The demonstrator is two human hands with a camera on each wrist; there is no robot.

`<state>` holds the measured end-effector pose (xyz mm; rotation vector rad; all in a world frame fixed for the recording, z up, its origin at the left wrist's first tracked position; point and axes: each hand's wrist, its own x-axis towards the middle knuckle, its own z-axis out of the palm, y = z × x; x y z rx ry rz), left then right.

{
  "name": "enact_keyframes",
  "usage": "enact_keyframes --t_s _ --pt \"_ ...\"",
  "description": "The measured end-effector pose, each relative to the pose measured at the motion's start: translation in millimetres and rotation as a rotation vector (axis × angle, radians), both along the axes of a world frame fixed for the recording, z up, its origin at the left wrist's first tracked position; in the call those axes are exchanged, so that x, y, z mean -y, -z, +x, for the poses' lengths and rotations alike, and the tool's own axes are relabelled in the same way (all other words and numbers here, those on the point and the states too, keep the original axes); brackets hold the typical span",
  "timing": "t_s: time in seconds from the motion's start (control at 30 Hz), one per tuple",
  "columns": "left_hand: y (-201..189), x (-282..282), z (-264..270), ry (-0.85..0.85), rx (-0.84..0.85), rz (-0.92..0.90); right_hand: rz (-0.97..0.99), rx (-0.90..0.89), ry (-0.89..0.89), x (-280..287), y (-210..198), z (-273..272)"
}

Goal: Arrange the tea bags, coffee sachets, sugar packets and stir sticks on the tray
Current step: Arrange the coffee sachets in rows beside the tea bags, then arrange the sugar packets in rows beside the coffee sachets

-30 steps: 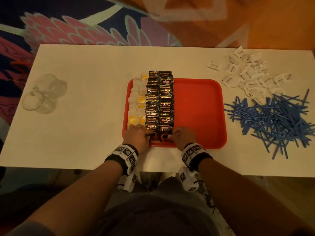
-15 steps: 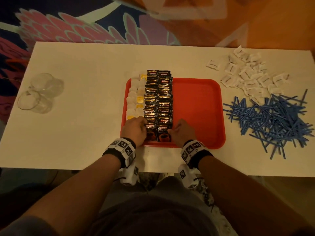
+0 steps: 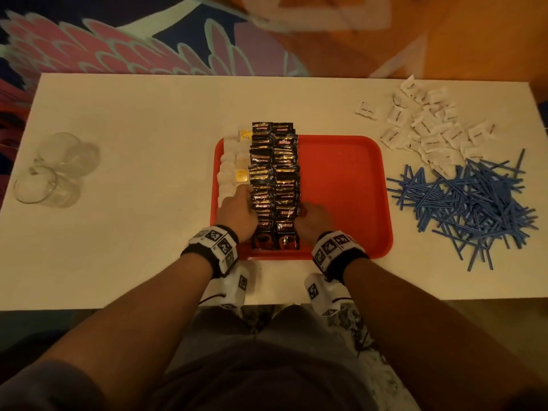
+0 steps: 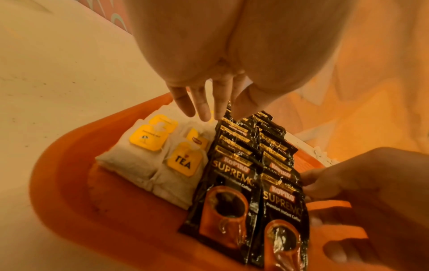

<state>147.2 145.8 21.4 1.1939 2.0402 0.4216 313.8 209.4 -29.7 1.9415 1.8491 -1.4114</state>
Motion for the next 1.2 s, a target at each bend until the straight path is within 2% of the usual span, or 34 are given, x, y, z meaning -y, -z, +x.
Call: enact_keyframes --t_s 0.17,0.3,0.43,0.6,0.73,0.93,1.1,1.2 --pt "0.4 -2.5 -7.1 -0.030 0.104 0.044 -0.029 0.002 0.035 -6.4 -14.7 -1.2" --pt "1.1 -3.8 -10.5 -0.016 0.165 0.003 -0.021 0.011 0.044 -16.0 -25.9 -4.1" --pt "-0.7 -5.0 -13.9 -0.004 0.217 -0.022 -0.014 -0.007 0.004 -17.2 -20.8 -6.3" --pt "-2.0 -5.7 -29.0 -0.101 0.187 0.002 -0.016 0.000 0.023 -12.0 -42.2 -4.9" --pt "-2.2 -7.4 -42.6 -0.081 0.159 0.053 0.037 0.028 0.083 -7.2 -55.4 3.6" --pt "-6.6 -18.9 -46.3 0.002 0.165 0.098 0.164 0.066 0.213 8.3 -69.1 23.5" --pt "-13.6 -38.0 -15.9 0.162 0.114 0.157 0.189 0.062 0.343 20.6 -70.8 50.4" --pt "-20.6 -54.1 13.1 0.329 0.051 0.167 0.191 0.044 0.407 21.7 -70.0 74.8"
